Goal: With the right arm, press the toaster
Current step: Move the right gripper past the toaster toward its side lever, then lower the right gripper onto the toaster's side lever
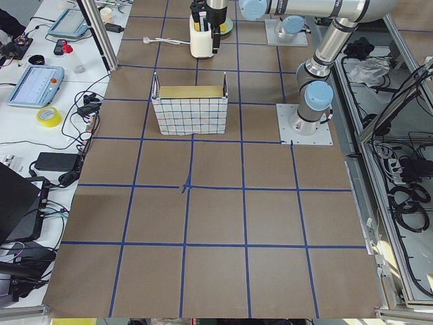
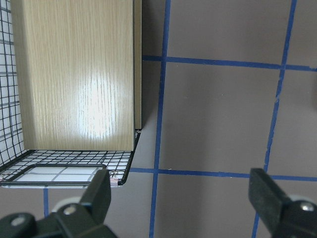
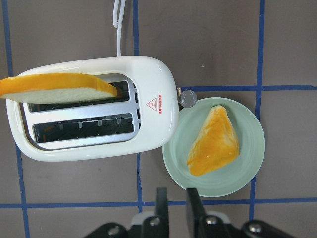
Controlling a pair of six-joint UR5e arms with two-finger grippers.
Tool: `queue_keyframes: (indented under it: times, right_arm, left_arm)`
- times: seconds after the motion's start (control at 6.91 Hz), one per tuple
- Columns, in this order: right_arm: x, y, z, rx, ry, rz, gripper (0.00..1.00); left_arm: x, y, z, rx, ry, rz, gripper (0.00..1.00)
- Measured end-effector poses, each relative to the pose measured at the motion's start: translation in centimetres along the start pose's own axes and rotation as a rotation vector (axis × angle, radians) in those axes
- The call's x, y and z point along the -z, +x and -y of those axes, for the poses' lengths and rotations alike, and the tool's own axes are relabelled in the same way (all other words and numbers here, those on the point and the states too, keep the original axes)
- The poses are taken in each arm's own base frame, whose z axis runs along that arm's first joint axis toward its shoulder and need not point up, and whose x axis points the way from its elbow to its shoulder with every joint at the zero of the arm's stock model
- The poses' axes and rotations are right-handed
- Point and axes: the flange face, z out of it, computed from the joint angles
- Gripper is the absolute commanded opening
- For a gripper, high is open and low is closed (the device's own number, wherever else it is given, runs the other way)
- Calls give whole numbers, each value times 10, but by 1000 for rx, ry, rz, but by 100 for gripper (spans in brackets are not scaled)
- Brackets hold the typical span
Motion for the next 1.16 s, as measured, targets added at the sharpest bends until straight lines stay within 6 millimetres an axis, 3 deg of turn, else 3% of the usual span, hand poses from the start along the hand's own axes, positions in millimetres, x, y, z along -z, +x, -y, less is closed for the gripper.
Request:
queue_keyframes:
  times: [0.43, 0.87, 1.16]
  right_arm:
    - [-11, 58, 12, -2, 0, 110, 0]
    - [-69, 88, 22, 25, -15, 202, 0]
    - [-108, 98, 24, 26, -5, 239, 0]
  left_arm:
    - [0, 0, 0, 0, 0, 0, 100]
    - [0, 0, 0, 0, 0, 0, 100]
    - [0, 0, 0, 0, 0, 0, 100]
